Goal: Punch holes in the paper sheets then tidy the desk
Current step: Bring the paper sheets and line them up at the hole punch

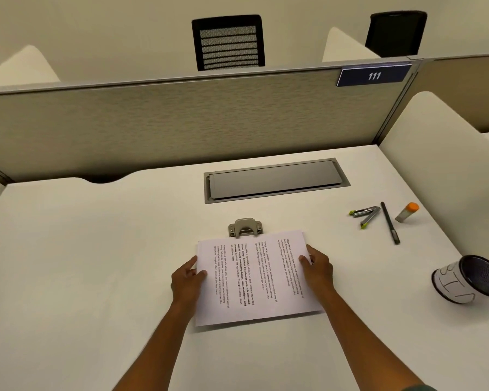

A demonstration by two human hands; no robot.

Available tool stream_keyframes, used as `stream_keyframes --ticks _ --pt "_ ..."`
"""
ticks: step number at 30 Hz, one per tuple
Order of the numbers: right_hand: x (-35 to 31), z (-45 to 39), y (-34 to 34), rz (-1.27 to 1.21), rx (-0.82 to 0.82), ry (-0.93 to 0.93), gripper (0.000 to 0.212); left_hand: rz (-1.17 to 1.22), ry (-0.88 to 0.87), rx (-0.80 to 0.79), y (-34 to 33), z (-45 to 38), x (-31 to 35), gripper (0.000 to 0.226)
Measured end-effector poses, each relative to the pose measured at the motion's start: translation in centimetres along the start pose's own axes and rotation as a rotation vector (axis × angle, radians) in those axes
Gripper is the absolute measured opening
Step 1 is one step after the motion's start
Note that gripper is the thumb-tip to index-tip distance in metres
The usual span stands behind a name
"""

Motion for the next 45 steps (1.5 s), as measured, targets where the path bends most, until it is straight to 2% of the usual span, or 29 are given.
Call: stream_keyframes --ticks 26,45 --pt "-0.4 -0.9 -0.7 0.021 0.005 -0.04 0.043 -0.017 0.018 0.034 -0.3 -0.5 0.1 0.053" --pt "-0.2 -1.9 -0.9 0.023 0.026 -0.087 0.045 -0.253 -0.107 0.112 -1.0 -1.0 1.7 0.035"
Point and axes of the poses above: each hand's wrist, its own z-axis away from the middle knuckle, its own y-axis out of the back of the hand, x = y × z, the point moved 1 cm from there along -z, towards the middle knuckle, and after that the axes turned 4 degrees about -z, right-handed, at the moved point
